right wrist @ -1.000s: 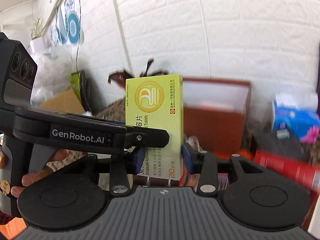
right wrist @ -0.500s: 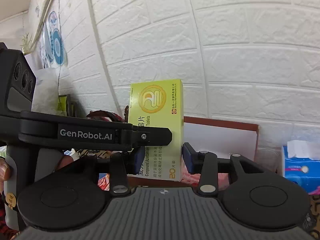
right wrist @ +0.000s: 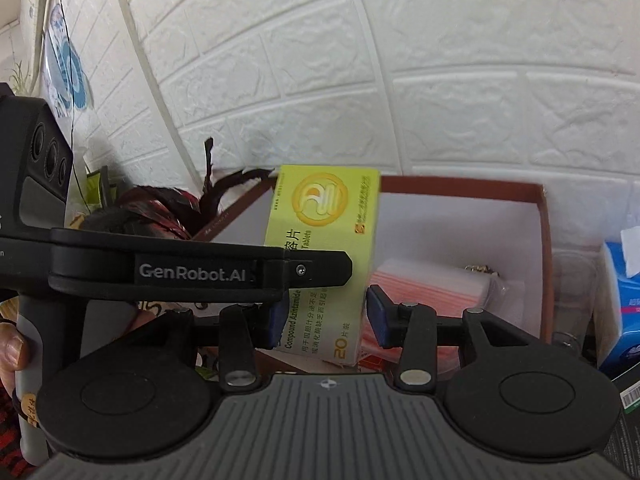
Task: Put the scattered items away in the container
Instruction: 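Carry the medicine box over the brown box and open the left gripper, then withdraw the left gripper from the brown box toward the red tray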
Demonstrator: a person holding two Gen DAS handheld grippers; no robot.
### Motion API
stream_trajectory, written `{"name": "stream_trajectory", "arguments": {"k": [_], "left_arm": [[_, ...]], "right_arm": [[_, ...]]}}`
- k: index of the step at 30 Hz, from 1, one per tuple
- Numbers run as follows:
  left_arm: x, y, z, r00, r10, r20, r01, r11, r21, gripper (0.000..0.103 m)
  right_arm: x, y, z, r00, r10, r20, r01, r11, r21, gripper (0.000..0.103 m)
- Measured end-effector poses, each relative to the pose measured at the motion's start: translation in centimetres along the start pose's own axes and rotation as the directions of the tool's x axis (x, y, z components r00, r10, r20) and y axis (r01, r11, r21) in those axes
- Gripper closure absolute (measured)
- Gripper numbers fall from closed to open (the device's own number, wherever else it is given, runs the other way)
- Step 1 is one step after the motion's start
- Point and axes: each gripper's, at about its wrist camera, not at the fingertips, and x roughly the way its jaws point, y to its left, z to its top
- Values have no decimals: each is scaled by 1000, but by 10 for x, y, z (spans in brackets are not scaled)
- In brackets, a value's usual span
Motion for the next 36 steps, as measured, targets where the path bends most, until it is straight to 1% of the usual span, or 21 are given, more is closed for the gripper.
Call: {"name": "stream_trajectory", "arguments": {"k": [1,2,3,4,6,7,12,17,21,25,30,36], "left_arm": [[1,2,0,1000,8,-6,-8,1000,-13,21],[0,4,-1,1000,21,-9,-22,999,-34,8],[-1,7,-1,999,45,-3,-45,997,-62,4],[-4,10,-2,998,68,13,-67,994,-83,3],[-8,14,-1,997,73,21,-71,993,-97,3],[-9,17,-1,997,73,18,-70,992,-102,3],[-16,11,-5,992,122,29,-121,991,-54,3],[-19,8,-8,991,128,26,-126,991,-45,3],[-32,-2,-9,989,142,52,-140,990,-31,3],[-53,-19,-13,980,172,105,-174,985,6,3],[-82,-37,-24,973,177,146,-181,983,12,3],[-117,-60,-46,963,189,190,-201,979,43,2]], "right_arm": [[0,2,0,1000,-9,2,9,1000,-4,38],[-2,3,-1,1000,-27,13,27,1000,-8,20],[-4,4,-1,999,-44,32,45,999,-15,13],[-5,4,-1,998,-51,40,52,998,-21,11],[-6,3,0,998,-56,39,57,998,-10,2],[-7,2,-1,997,-61,38,61,998,0,0],[-8,-1,-1,998,-62,27,61,997,45,0],[-13,2,-4,997,-70,19,69,997,43,0],[-24,6,-2,998,-64,29,63,997,40,0],[-44,15,-3,997,-55,60,53,998,20,0],[-74,30,-10,993,-56,101,59,998,-23,0],[-113,46,-25,990,-49,136,59,996,-66,0]]}}
